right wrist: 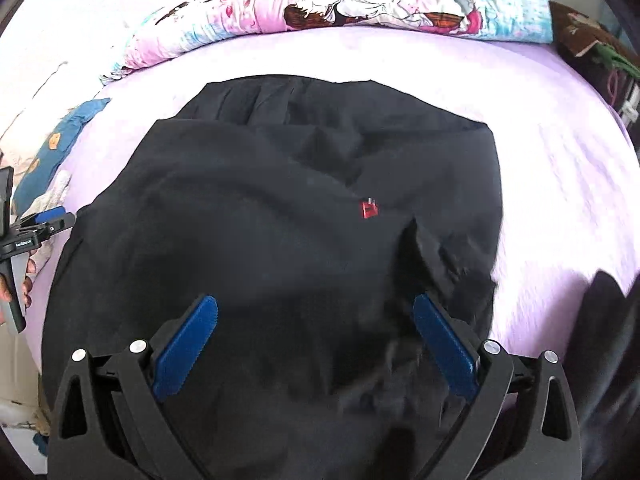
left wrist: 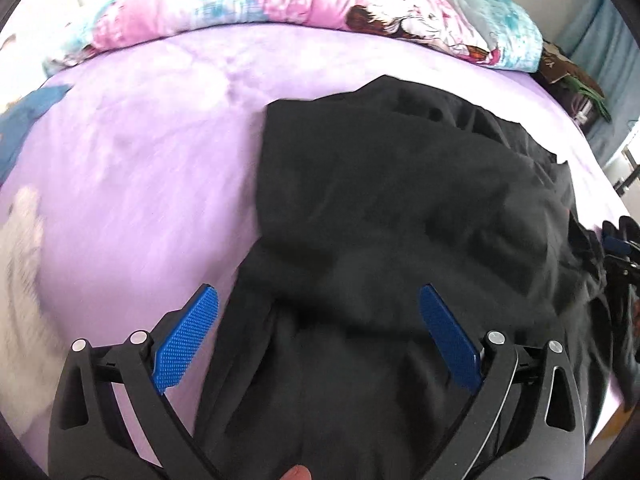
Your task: Fold large clothes
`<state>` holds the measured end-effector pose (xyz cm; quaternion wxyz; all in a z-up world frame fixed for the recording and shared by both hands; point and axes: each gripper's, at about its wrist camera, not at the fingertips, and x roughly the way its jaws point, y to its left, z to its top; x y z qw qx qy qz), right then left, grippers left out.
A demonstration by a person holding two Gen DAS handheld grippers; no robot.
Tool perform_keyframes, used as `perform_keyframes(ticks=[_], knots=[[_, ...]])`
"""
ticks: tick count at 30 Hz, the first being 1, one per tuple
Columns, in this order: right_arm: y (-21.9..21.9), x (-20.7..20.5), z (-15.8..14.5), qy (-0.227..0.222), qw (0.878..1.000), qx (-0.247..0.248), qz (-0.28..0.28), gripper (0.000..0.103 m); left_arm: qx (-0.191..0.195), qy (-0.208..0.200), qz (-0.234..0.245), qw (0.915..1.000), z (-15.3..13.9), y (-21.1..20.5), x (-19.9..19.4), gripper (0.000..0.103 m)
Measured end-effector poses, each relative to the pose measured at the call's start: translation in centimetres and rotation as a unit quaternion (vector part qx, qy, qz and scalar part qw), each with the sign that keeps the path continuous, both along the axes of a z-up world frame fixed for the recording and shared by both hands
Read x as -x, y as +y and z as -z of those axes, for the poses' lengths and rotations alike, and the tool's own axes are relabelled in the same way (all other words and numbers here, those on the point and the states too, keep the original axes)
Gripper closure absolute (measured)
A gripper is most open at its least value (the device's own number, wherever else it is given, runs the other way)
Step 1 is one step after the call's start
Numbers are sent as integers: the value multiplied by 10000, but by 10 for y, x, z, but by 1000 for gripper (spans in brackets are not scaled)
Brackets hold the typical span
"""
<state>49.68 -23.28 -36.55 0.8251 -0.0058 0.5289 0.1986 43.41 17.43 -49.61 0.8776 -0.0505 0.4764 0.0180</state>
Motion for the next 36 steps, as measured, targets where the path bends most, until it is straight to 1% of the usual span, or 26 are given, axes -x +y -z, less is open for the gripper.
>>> perform_keyframes(ticks=[2,3,7,9,11,14,17,18,21,24,26,28,32,34,36], knots=[[-6,16,4,123,9999,-78,-12,6,29,54,-63,10000,1,8,15,6],[-9,28,2,165,9998,-95,-4,6,105,91,-85,9999,1,12,28,6],[-12,74,1,328,9994,-20,90,6,103,349,-161,9992,7,22,75,6],[-19,100,2,497,9983,-41,314,6,201,474,-172,9985,11,28,98,6],[-24,121,5,570,9971,-31,494,6,264,574,-114,9979,17,34,116,6],[-32,163,8,751,9941,213,754,6,365,808,-10,9961,35,46,151,6],[-49,204,6,878,9901,240,1066,6,480,1013,57,9937,49,54,178,6],[-54,217,7,910,9882,286,1201,6,504,1047,180,9931,55,55,191,6],[-67,242,11,1010,9828,354,1502,6,475,1143,391,9915,67,57,216,6],[-84,263,19,1095,9771,332,1792,6,554,1241,305,9903,80,62,238,6],[-95,274,32,1245,9728,265,1934,6,623,1332,208,9889,87,65,248,6],[-99,283,42,1381,9719,146,1901,6,628,1377,176,9883,93,65,259,6],[-101,300,67,1644,9733,-23,1604,6,557,1408,246,9882,97,60,269,6],[-103,308,79,1799,9712,-122,1556,6,664,1399,96,9879,100,60,270,6],[-103,315,87,1813,9722,-159,1475,6,651,1409,0,9879,104,57,272,6]])
